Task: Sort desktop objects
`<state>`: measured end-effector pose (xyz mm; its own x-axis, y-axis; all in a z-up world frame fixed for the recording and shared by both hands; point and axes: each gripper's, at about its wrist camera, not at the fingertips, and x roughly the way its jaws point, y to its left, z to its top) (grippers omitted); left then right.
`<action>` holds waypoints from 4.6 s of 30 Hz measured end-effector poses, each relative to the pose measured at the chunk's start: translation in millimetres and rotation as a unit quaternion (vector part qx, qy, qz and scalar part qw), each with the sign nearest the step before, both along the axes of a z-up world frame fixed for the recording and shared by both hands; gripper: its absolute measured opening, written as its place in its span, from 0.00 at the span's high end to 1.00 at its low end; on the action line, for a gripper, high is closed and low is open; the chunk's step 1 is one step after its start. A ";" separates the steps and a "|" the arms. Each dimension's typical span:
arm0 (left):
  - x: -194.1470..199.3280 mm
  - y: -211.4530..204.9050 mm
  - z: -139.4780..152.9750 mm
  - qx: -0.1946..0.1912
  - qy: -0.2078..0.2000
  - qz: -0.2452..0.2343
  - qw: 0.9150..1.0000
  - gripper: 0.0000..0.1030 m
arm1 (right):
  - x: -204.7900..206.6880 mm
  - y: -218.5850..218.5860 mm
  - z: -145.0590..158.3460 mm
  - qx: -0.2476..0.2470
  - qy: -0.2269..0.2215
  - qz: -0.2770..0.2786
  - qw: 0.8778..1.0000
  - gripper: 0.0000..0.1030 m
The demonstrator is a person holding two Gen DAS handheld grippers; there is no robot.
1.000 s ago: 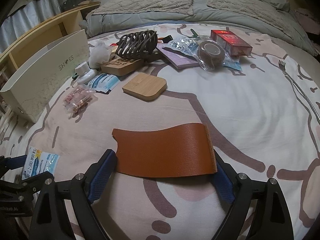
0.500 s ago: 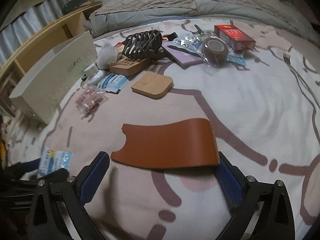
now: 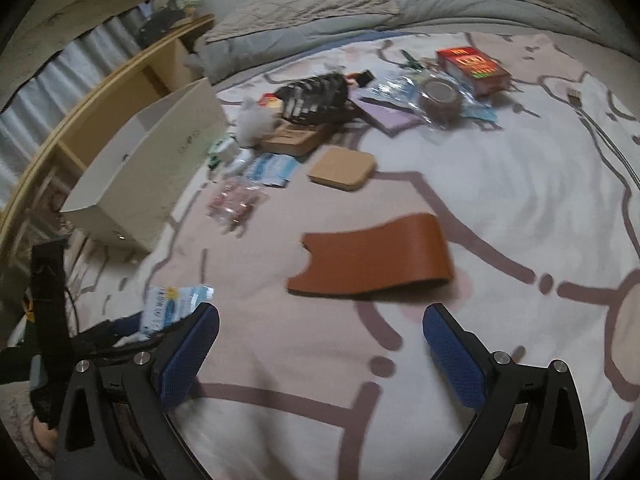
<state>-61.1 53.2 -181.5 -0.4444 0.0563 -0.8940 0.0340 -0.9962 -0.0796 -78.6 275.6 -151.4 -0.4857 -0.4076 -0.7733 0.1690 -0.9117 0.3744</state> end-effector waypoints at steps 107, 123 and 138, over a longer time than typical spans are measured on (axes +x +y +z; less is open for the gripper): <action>7.8 4.8 36.9 0.048 0.053 -0.030 0.997 0.44 | 26.7 -39.7 9.0 0.130 0.037 -0.064 0.989 0.57; 15.0 -8.9 80.7 0.043 0.099 -0.026 0.994 0.44 | 43.7 -36.1 64.1 0.107 0.105 -0.061 0.987 0.57; -10.5 -22.3 141.7 0.024 0.150 -0.035 0.988 0.44 | 32.5 -48.3 107.2 0.077 0.152 -0.038 0.985 0.57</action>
<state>-71.6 30.8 -39.8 -0.6823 0.1349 -0.7185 -0.0669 -0.9902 -0.1224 -46.1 227.2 -44.2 -0.7284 -0.2501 -0.6378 0.1810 -0.9682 0.1730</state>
